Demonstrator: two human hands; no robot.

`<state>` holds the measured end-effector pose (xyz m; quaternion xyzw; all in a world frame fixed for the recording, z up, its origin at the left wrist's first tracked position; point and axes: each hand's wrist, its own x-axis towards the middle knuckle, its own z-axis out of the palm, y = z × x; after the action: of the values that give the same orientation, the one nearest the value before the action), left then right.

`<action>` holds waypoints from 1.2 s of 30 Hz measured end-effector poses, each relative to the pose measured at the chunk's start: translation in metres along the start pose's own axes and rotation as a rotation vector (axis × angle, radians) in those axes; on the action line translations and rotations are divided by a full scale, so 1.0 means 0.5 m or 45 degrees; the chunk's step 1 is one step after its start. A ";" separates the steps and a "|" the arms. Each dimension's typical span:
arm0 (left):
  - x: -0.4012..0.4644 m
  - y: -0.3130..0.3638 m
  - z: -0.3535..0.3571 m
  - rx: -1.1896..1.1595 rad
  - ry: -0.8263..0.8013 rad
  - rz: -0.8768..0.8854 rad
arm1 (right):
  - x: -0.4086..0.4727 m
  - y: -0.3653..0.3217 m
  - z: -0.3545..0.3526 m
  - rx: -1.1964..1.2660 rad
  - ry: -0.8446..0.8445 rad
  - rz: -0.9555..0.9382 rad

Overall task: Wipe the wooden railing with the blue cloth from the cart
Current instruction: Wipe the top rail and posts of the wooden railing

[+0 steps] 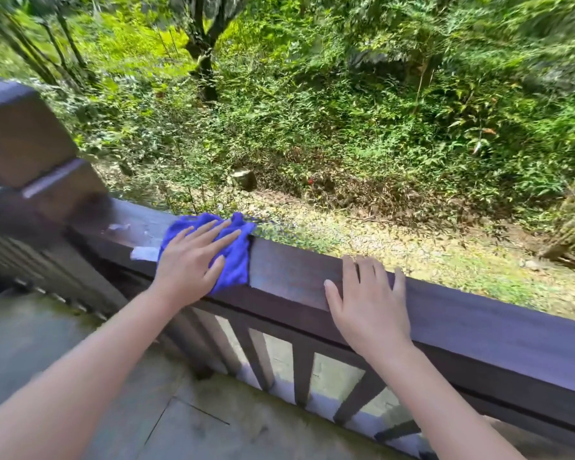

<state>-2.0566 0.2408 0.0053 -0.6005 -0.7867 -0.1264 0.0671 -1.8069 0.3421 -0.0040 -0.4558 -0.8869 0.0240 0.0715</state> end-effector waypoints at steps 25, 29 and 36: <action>0.005 -0.314 -0.024 0.038 0.021 0.028 | 0.128 -0.367 0.026 -0.115 -0.014 0.010; 0.007 -0.406 -0.046 0.087 0.020 -0.103 | 0.145 -0.411 0.033 -0.106 -0.004 -0.040; 0.008 -0.396 -0.025 0.015 0.071 -0.307 | 0.163 -0.469 0.056 -0.087 -0.017 -0.023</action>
<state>-2.2489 0.1922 -0.0051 -0.4975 -0.8517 -0.1454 0.0767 -2.0464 0.2720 0.0020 -0.4499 -0.8917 -0.0039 0.0501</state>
